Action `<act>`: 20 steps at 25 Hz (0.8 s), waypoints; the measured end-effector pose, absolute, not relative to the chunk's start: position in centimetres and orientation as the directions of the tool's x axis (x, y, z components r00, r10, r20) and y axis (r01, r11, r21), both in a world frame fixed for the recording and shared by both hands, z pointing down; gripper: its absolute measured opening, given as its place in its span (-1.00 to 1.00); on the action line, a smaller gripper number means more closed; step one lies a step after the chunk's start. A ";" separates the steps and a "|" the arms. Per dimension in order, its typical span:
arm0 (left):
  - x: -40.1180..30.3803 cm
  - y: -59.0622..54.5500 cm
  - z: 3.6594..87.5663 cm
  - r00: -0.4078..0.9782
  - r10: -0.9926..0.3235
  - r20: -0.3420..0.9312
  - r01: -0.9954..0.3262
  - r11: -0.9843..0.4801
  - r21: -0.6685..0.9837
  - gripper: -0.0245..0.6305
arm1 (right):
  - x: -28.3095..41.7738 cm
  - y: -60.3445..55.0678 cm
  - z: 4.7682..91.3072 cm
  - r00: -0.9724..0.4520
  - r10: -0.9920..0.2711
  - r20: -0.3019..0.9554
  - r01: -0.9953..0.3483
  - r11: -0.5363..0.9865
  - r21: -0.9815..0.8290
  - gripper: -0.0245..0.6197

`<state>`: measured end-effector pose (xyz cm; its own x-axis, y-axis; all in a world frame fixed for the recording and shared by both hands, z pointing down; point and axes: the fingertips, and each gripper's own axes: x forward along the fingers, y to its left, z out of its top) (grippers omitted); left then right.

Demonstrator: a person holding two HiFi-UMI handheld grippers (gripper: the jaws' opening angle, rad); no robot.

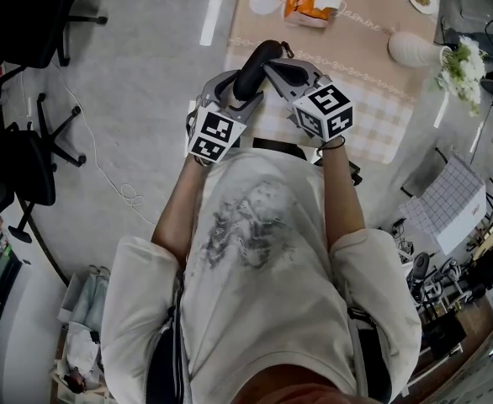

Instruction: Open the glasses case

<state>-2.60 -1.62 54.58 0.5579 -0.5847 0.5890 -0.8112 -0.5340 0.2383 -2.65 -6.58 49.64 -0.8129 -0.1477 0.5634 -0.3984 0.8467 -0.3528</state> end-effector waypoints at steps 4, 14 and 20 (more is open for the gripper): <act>-2.6 -1.3 54.6 0.561 -0.582 0.590 -0.809 -0.536 0.240 -0.05 | -2.4 -6.9 49.9 -0.806 -0.156 0.571 -0.409 0.844 -0.347 -0.88; -2.6 -0.4 54.7 0.566 -0.576 0.589 -0.805 -0.539 0.247 -0.06 | -1.9 -7.5 50.5 -0.790 -0.171 0.589 -0.434 0.835 -0.339 -0.88; -2.9 0.7 55.2 0.563 -0.560 0.608 -0.808 -0.527 0.262 -0.07 | -1.6 -7.8 50.8 -0.778 -0.180 0.602 -0.450 0.828 -0.334 -0.88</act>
